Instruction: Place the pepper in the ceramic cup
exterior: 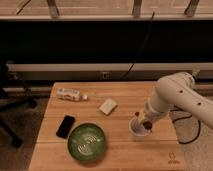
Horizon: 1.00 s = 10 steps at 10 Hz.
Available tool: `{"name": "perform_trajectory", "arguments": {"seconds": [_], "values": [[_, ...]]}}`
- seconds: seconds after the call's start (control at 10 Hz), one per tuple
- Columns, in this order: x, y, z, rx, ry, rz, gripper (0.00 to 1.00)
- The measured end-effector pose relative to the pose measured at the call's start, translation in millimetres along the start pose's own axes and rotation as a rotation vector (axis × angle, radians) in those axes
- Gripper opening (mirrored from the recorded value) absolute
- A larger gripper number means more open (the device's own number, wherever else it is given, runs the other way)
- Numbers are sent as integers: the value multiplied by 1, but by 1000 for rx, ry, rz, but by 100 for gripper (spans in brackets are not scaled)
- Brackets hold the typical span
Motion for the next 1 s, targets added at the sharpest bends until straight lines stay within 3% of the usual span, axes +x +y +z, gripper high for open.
{"name": "perform_trajectory", "arguments": {"seconds": [0.2, 0.5, 1.0], "values": [[-2, -1, 4, 4, -13, -3, 80], [-3, 0, 6, 16, -21, -3, 80], [2, 0, -1, 14, 1, 11, 80]]}}
